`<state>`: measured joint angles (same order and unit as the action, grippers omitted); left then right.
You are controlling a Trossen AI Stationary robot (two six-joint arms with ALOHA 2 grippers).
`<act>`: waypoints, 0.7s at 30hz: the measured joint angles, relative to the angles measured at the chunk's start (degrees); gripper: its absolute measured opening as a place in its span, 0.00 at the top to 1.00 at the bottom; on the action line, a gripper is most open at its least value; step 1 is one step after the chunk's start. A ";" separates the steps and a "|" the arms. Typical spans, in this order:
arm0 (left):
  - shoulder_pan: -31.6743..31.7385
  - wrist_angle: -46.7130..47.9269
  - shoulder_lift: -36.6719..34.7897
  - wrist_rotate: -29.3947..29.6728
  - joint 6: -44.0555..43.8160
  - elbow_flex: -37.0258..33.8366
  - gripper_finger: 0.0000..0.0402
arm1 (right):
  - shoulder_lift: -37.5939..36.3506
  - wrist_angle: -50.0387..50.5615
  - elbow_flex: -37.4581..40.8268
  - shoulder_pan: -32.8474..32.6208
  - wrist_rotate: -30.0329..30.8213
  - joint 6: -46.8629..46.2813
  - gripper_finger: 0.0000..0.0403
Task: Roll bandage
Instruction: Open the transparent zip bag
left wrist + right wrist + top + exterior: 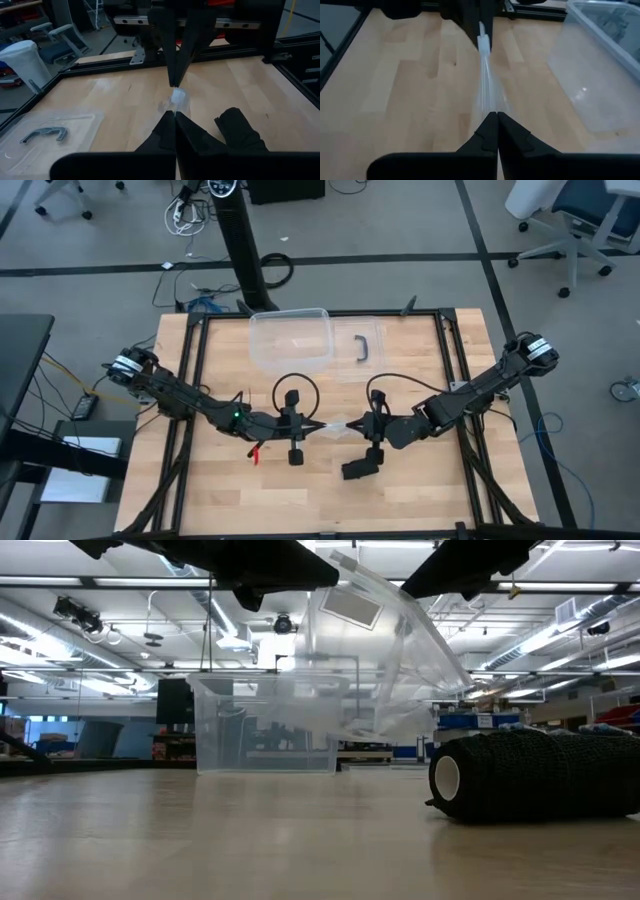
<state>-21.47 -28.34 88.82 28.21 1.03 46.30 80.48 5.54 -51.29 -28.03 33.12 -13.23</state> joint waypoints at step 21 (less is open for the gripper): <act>-0.02 -0.07 0.00 0.00 -0.23 -0.02 1.00 | 3.25 -3.99 0.02 2.32 -6.00 -0.17 1.00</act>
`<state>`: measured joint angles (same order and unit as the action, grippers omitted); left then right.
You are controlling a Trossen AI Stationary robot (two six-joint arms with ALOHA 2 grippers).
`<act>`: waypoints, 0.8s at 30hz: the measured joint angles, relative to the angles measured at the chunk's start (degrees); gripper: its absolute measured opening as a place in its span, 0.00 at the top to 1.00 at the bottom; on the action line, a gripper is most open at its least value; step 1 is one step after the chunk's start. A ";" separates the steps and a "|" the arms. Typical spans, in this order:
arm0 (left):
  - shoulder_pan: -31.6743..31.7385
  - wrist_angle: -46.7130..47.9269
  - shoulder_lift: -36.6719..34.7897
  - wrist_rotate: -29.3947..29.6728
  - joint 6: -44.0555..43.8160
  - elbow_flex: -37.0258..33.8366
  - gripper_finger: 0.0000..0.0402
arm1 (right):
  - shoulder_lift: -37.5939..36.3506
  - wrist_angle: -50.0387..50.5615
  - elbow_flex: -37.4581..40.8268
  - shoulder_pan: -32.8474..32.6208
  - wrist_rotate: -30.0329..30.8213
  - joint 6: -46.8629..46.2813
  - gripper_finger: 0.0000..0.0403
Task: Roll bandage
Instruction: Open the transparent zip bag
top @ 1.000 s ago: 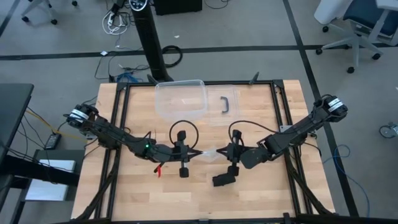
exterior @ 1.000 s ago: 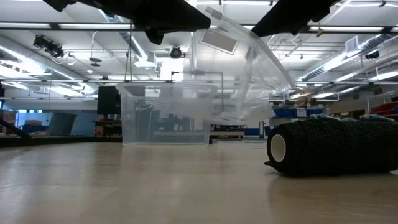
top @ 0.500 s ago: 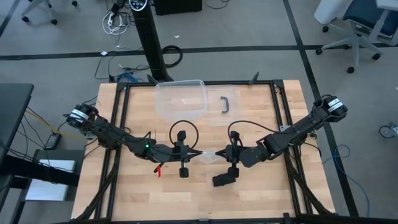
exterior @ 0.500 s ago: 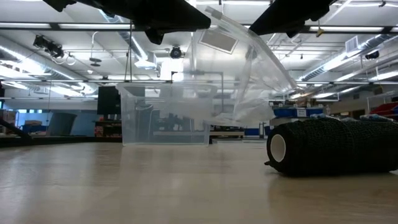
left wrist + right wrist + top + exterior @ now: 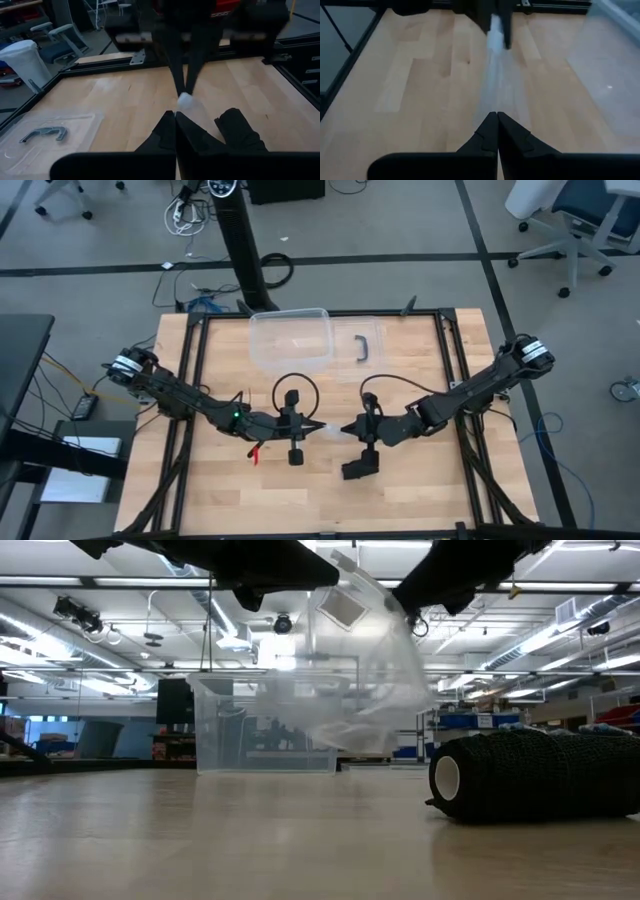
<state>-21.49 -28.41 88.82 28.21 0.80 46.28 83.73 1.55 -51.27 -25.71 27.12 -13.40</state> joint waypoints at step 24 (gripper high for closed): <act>-0.05 2.26 0.00 -0.48 -1.09 0.00 1.00 | -1.41 12.25 0.02 -5.37 7.12 -14.62 0.83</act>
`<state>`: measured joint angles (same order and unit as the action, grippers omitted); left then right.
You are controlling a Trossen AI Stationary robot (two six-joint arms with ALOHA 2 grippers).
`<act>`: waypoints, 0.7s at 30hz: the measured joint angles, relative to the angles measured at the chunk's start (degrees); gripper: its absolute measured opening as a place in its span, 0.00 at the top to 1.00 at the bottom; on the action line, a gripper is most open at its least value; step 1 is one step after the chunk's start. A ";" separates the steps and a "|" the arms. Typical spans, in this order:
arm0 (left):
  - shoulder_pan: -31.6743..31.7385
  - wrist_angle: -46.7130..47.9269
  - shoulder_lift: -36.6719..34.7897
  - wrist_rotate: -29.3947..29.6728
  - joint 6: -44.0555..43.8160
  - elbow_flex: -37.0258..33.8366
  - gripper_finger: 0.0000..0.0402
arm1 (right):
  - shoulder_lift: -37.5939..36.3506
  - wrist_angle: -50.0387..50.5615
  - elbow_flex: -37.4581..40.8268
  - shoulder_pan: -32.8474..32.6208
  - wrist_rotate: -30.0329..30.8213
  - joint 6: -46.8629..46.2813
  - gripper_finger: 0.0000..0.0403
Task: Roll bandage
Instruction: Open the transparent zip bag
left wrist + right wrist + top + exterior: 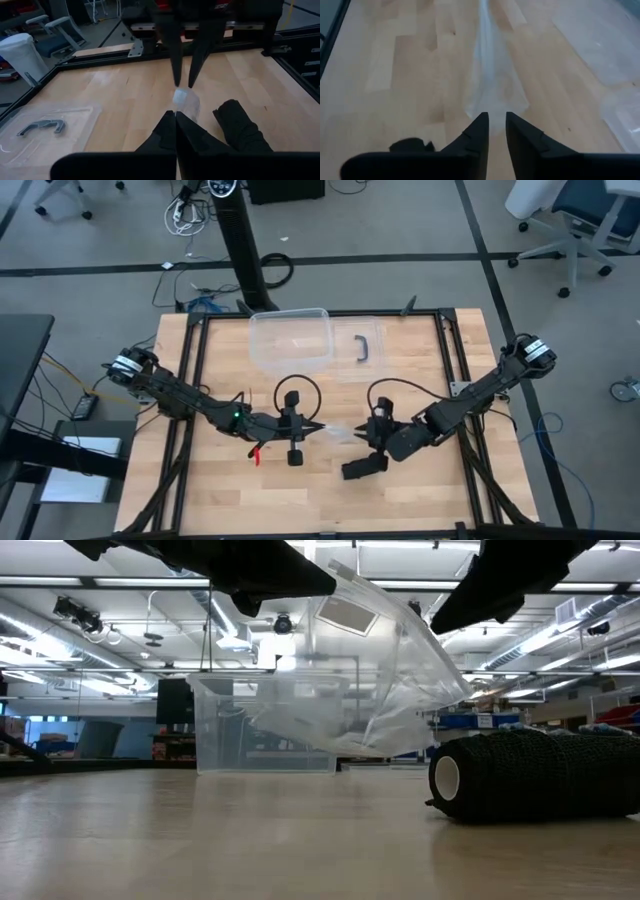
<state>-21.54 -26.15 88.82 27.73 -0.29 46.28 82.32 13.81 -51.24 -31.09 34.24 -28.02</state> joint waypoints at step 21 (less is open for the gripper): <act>0.00 -0.11 0.00 -0.61 0.08 0.00 1.00 | 4.01 -4.25 0.02 3.91 -6.38 2.66 0.84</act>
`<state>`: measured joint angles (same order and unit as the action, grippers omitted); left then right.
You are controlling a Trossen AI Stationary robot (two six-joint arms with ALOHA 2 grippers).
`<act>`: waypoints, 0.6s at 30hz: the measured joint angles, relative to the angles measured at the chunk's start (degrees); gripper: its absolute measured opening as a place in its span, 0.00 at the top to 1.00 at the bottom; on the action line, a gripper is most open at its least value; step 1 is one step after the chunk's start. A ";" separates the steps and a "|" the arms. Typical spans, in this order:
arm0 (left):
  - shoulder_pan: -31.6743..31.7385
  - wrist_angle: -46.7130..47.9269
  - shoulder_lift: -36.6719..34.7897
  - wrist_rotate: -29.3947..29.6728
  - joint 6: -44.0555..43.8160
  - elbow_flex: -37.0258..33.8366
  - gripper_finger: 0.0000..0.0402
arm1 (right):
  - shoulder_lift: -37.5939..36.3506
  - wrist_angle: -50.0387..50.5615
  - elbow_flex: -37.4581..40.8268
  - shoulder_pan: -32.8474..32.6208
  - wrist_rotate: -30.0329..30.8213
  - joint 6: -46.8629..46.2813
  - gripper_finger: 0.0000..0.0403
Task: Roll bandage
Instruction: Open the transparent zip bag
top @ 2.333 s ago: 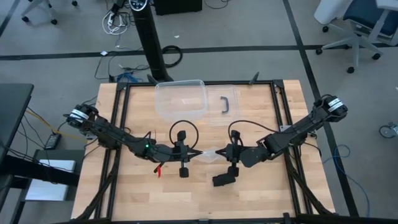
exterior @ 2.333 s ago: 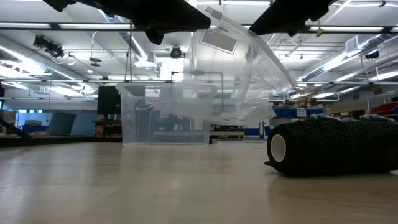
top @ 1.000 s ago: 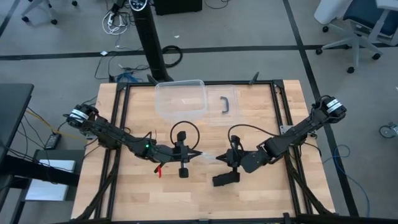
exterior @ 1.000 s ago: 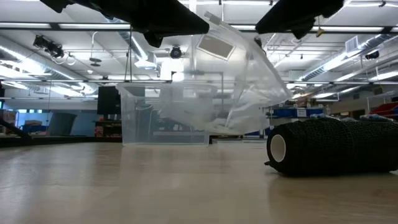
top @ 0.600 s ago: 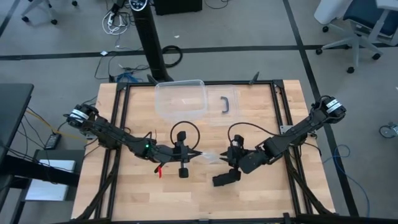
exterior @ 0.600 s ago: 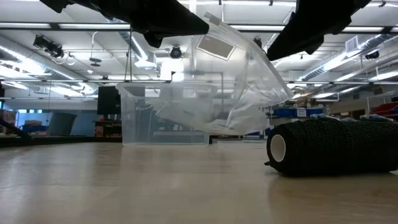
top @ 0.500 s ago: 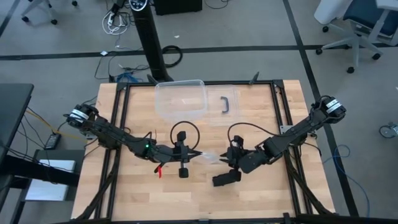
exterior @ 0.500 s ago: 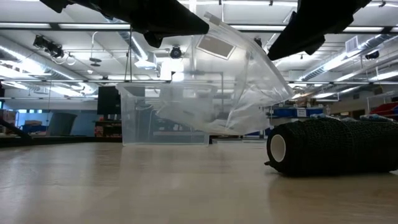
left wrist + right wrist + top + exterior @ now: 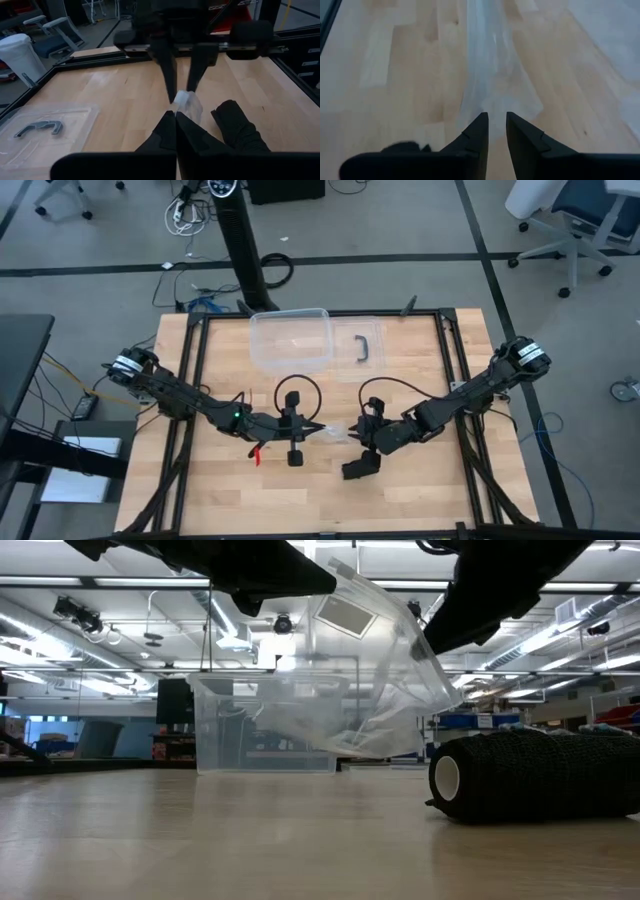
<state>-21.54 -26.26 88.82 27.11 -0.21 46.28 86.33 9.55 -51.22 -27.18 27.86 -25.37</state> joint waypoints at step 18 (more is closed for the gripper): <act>0.00 1.07 0.02 -0.51 0.00 0.00 1.00 | -0.84 4.86 0.00 -3.22 0.86 -2.05 0.74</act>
<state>-21.54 -25.19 88.84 26.61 -0.21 46.28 85.49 14.41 -51.22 -30.40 28.72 -27.42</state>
